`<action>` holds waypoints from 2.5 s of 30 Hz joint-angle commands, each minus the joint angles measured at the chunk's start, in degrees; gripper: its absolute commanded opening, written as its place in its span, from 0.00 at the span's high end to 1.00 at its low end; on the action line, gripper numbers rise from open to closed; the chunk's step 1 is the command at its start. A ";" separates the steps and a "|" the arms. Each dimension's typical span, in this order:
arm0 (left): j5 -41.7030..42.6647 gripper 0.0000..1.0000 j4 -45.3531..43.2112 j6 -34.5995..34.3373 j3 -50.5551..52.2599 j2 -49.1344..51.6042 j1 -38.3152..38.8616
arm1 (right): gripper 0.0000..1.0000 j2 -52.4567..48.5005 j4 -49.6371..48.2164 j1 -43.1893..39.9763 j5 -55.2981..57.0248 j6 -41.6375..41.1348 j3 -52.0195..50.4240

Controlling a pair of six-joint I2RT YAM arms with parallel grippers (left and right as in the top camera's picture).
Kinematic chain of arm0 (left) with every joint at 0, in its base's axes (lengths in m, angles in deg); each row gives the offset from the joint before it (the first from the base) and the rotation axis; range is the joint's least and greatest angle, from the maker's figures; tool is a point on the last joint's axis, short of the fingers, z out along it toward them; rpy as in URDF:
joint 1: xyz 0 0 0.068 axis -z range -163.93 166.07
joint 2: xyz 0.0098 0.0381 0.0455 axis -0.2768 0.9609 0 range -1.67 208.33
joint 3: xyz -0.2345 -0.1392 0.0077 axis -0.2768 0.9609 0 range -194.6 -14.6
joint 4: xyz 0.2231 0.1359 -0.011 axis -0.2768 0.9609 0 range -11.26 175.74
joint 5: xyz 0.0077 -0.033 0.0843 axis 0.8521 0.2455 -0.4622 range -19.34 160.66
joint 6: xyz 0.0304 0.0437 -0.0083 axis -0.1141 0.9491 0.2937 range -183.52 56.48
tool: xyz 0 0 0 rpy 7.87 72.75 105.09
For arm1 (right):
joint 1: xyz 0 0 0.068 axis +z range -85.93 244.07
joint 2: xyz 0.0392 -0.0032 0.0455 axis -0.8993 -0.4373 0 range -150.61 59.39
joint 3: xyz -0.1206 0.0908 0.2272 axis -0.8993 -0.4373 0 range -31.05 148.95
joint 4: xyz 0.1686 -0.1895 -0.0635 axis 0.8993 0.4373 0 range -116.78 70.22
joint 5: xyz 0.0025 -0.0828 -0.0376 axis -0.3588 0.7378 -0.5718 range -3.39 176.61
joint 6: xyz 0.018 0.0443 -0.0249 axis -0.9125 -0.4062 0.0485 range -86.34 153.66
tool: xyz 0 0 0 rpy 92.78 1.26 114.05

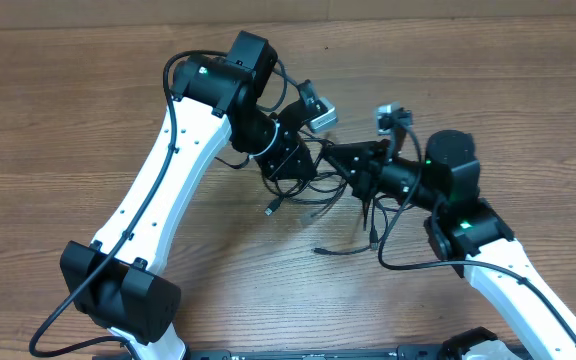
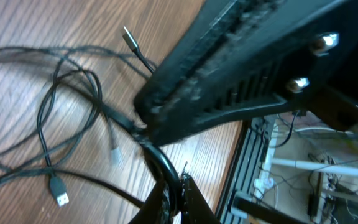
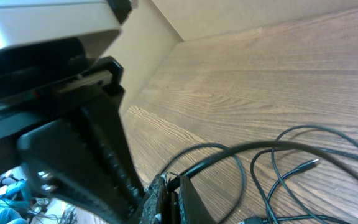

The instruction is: Untangle cables

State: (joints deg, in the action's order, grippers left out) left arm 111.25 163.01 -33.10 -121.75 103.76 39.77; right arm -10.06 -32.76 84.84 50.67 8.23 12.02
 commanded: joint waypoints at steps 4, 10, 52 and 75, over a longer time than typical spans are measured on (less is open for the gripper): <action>-0.07 0.96 4.37 6.25 0.13 0.79 -3.91 | 0.96 -3.96 -2.99 1.70 4.87 0.20 1.31; -1.64 0.96 4.42 1.09 0.13 0.79 -12.00 | 0.96 -7.63 -7.96 5.09 5.07 -1.77 1.31; -47.32 0.96 -9.20 -71.82 -0.09 0.61 -40.72 | 0.95 -36.17 -18.97 30.60 16.61 -1.68 15.56; -27.63 0.96 -29.88 -48.30 -1.75 0.59 -39.34 | 0.91 -36.17 -16.96 30.60 16.61 -1.25 15.56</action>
State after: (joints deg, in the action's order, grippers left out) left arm 108.54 132.08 -64.27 -122.28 104.00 0.80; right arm -46.64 -49.63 115.12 66.71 6.50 26.62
